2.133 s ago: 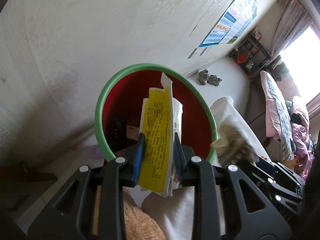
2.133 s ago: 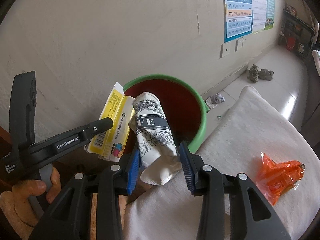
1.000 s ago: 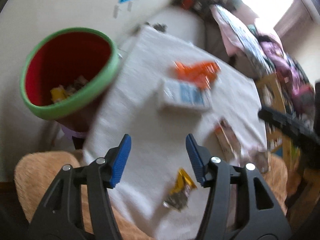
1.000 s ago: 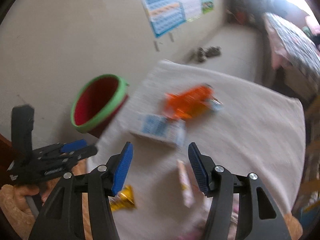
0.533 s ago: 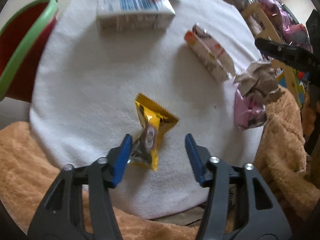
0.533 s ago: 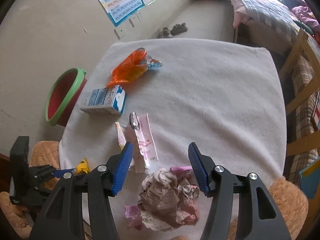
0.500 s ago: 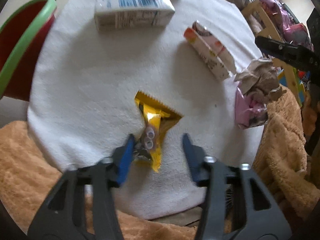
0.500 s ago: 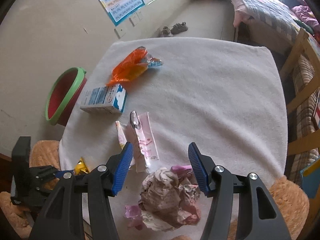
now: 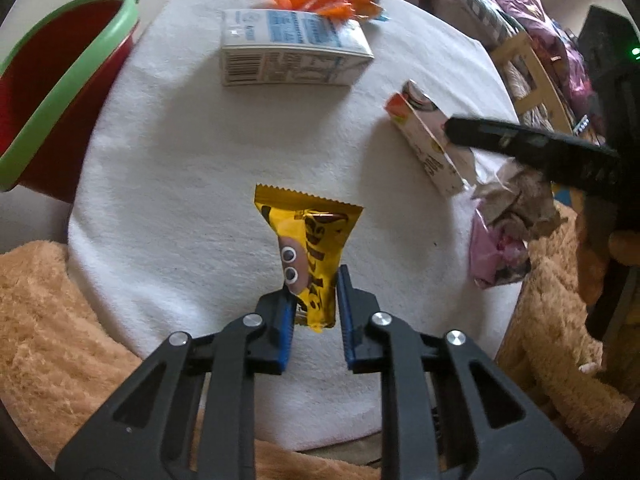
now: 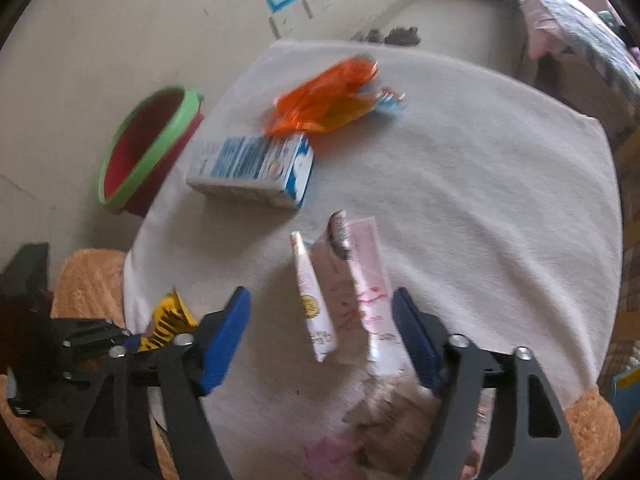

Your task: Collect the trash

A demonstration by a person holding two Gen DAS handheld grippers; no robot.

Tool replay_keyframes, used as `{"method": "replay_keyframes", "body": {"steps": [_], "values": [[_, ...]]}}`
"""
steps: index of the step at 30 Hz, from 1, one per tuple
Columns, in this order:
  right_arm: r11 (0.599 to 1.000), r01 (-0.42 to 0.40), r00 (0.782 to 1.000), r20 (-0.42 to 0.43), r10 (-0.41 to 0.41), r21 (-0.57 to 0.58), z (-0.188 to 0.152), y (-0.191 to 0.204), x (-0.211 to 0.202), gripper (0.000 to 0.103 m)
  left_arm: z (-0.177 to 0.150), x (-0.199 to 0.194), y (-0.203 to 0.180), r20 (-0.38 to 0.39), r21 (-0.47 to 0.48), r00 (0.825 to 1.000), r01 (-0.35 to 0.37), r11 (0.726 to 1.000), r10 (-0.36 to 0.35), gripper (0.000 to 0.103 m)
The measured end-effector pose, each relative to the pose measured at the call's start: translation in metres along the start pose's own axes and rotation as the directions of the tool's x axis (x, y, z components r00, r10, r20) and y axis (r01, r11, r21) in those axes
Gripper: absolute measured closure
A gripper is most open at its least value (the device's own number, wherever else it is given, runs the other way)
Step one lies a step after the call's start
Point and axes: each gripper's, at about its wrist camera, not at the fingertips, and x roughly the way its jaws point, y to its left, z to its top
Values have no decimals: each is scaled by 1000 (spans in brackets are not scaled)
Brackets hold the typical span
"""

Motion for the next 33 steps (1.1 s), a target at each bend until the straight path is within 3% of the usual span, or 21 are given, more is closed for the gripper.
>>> {"method": "replay_keyframes", "body": {"steps": [8,11,12,22,26,33], "values": [[999,41,997,-61,-40,21,-10,-8,26,29,2,2,5,-7,-29,1000,2,1000,-2,84],[999,41,998,-48,-40,23,-11,-12,23,44,2,3,6,-13,-34,1000,1,999,-1,84],[999,32,998,-46,-31,27,-12,-13,23,57,4,4,5,-13,-38,1000,2,999,-2,84],[999,-24,1000,13,23,28,-13,-9,3,59,4,4,7,-8,-58,1000,-2,998,1,83],[999,-32,999,30,31,37,-14,-11,-5,59,3,3,10,-11,-71,1000,-4,997,3,76],[999,-31,999,26,30,38,-13,-14,-6,59,2,4,12,-15,-75,1000,5,997,-6,73]]}}
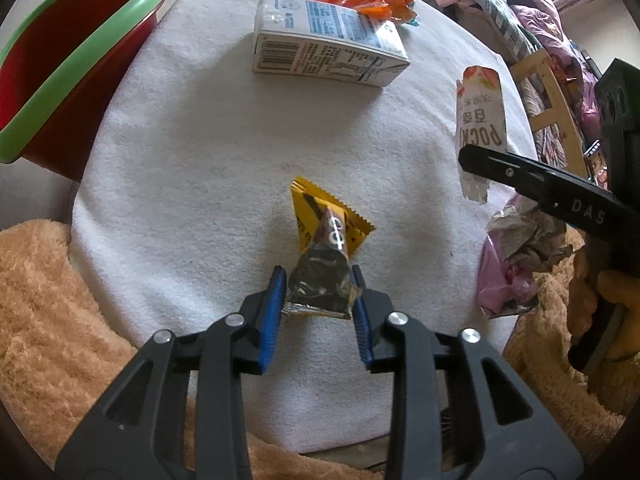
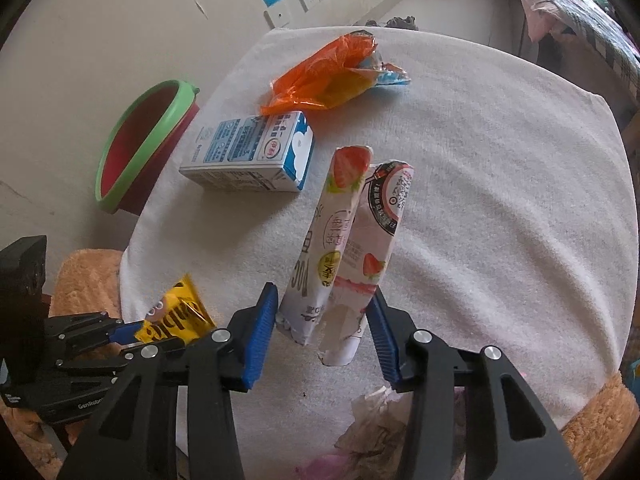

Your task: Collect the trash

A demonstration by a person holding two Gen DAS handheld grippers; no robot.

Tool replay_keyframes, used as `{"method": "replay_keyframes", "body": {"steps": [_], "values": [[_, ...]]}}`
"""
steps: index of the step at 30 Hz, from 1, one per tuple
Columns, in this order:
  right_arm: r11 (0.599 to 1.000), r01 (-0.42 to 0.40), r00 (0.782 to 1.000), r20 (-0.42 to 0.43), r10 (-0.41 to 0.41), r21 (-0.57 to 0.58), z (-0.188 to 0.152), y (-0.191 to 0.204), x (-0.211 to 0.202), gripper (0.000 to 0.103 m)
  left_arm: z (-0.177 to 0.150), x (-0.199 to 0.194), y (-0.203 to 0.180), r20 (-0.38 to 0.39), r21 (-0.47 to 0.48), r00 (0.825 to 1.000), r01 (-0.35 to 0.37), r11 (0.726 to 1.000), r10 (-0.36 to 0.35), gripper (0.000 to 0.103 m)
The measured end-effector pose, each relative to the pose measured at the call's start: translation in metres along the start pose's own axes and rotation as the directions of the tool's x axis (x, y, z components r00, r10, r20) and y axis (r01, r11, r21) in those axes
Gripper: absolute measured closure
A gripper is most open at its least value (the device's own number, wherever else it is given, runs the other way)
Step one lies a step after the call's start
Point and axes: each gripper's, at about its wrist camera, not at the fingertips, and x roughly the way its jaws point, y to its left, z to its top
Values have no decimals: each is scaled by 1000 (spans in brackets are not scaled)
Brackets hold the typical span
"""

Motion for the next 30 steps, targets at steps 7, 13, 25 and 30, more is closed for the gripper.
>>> {"method": "replay_keyframes", "body": {"steps": [7,13,25,30], "values": [[1000,2,1000,-7,-2,-7,2,6,9,59,1,0,2,3,-16,1000,6,1000,-6,69],[1000,-1,1000,-17,1,-12,0,7,14,59,7,-2,-2,18,-18,999,48,999,-48,55],[1000,-9,1000,-7,9,-3,-2,2,13,59,14,-10,-3,85,-7,996,-18,1000,19,86],[1000,-3,1000,7,3,-11,-3,4,11,59,20,-34,-12,208,61,974,-108,992,93,86]]}}
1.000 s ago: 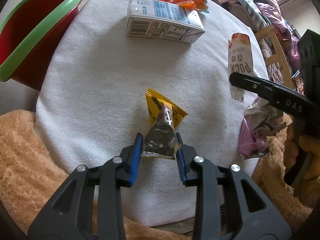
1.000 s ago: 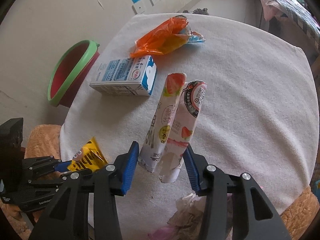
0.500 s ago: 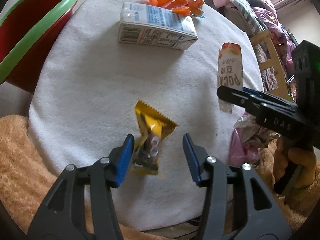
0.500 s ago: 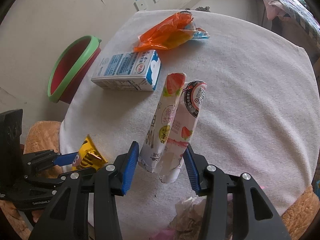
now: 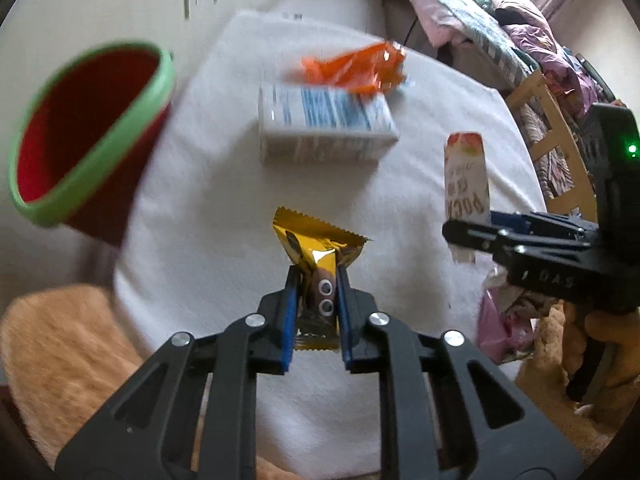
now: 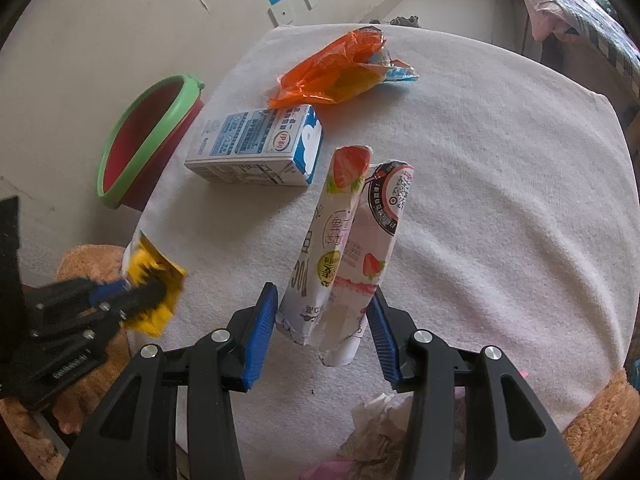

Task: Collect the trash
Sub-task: 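Lift and carry the gold wrapper and strawberry pouches over the red bin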

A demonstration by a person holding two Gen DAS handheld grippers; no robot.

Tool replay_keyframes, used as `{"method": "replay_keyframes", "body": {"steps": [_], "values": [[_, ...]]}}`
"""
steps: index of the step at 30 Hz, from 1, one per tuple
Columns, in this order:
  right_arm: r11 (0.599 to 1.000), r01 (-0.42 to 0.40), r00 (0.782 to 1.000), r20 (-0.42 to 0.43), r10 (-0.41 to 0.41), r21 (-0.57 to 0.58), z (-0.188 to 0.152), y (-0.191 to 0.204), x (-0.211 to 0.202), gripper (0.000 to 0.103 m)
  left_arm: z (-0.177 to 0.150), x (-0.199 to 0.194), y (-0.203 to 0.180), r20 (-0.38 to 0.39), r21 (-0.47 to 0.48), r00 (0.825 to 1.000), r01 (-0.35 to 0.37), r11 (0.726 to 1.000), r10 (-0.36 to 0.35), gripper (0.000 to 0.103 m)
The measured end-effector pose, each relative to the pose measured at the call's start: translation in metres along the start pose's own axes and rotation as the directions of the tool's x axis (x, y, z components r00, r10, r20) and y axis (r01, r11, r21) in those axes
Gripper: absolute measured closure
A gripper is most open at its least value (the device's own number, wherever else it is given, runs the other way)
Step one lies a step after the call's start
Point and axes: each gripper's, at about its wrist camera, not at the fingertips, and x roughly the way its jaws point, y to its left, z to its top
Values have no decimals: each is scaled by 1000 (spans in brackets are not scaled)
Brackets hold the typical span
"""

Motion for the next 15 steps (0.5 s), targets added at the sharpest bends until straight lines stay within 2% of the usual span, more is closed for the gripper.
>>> {"method": "replay_keyframes", "body": {"steps": [8,15], "values": [[999,41,997,70,-40,-22,0,3,-14,59,6,-10,6,51,3,998,-37,999,37,86],[998,56,994,98,-52,-38,2,9,-22,59,8,-20,15,90,-31,995,-49,998,52,86]]}}
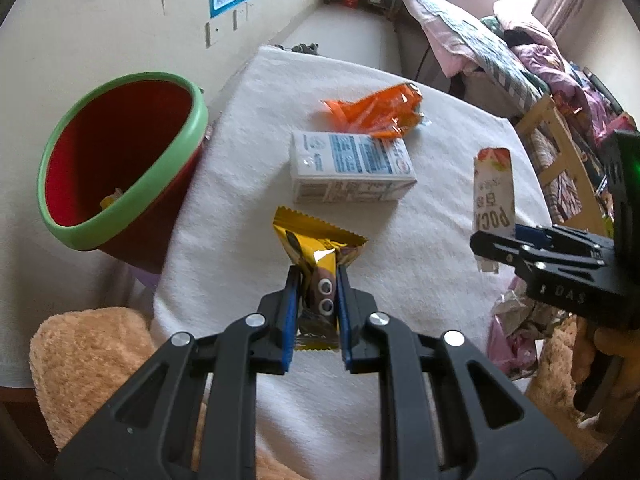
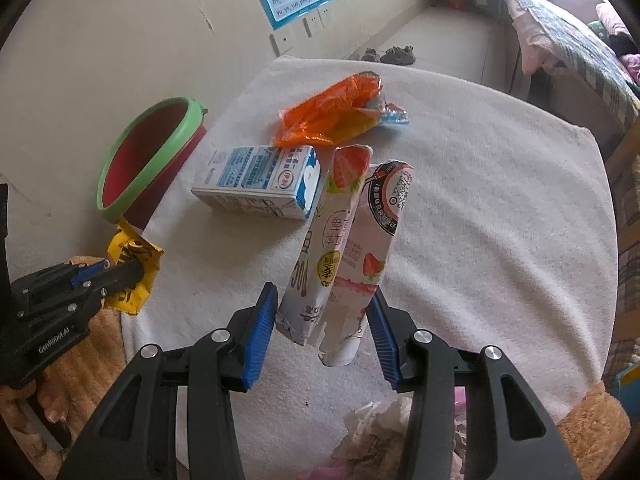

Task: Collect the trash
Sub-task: 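Lift and carry the gold wrapper and strawberry pouches over the red bin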

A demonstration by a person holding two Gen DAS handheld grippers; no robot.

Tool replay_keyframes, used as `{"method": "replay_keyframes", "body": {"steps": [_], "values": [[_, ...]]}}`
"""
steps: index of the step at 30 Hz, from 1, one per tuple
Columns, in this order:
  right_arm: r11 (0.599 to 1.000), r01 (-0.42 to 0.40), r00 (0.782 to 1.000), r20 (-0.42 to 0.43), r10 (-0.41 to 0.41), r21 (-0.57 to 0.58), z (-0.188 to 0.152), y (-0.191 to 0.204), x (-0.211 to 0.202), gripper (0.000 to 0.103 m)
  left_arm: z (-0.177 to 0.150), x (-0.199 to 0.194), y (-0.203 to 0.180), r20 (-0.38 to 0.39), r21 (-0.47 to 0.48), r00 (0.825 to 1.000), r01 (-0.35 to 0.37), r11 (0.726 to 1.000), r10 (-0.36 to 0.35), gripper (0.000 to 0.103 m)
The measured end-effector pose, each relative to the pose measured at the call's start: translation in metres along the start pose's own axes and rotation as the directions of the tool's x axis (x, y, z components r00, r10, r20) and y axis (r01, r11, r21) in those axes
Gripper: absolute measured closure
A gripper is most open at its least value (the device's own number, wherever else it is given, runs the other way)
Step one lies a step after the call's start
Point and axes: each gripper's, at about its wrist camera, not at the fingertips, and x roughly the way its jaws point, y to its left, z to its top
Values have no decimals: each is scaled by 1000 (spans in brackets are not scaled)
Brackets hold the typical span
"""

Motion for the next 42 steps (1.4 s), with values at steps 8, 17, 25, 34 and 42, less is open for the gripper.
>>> {"method": "replay_keyframes", "body": {"steps": [8,17,25,34,42], "values": [[999,7,1000,8,-6,-32,2,12,-2,58,4,-7,9,27,-25,1000,1,1000,0,86],[998,8,1000,12,-7,-59,3,22,-3,58,3,-10,17,36,-46,999,-3,999,4,86],[996,3,1000,14,-1,-86,5,31,-4,58,7,-16,31,56,-84,998,-25,996,30,86],[988,9,999,47,-1,-156,11,52,-12,58,10,-20,42,67,-117,997,-31,993,39,86],[979,6,996,83,12,-203,25,71,-20,58,9,-21,52,74,-145,996,-33,989,44,86]]}}
